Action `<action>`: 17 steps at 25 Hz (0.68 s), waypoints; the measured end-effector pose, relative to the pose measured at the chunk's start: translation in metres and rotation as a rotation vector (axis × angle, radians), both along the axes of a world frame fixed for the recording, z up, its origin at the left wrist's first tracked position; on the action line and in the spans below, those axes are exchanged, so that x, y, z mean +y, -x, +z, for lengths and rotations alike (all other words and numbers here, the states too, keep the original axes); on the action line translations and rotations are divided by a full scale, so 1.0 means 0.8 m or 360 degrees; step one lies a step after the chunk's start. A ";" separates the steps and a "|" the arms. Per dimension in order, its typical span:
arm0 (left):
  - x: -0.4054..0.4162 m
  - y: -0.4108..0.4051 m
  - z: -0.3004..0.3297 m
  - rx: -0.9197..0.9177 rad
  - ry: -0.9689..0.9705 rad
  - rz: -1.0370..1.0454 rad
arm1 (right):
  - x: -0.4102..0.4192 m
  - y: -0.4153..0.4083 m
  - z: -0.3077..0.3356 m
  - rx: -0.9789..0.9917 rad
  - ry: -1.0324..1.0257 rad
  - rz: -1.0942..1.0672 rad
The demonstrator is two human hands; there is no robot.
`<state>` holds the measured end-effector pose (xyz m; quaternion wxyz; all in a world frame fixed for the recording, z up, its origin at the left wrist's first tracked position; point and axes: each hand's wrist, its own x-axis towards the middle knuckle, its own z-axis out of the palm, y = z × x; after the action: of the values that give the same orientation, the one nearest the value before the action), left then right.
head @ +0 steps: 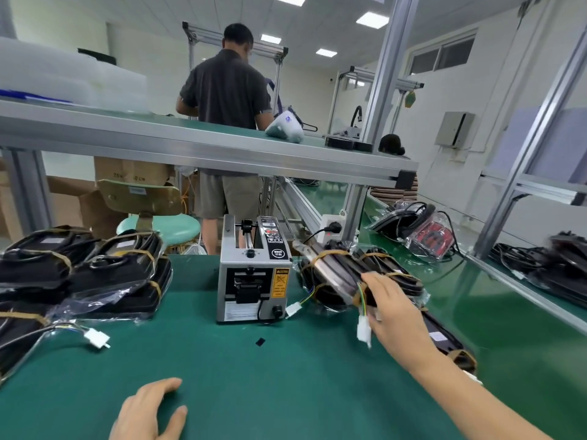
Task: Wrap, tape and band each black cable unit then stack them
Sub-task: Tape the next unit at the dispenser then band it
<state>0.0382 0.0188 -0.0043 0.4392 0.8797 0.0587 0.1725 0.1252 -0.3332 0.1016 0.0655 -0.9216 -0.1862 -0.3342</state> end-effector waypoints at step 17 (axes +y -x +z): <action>0.029 -0.050 0.103 0.0144 0.0963 -0.1014 | 0.137 0.081 0.080 0.0347 -0.0031 0.1198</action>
<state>0.0781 0.0421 0.0779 0.7053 0.6923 -0.1484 -0.0352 0.0604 -0.2238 0.1655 0.2115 -0.8184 -0.5000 -0.1885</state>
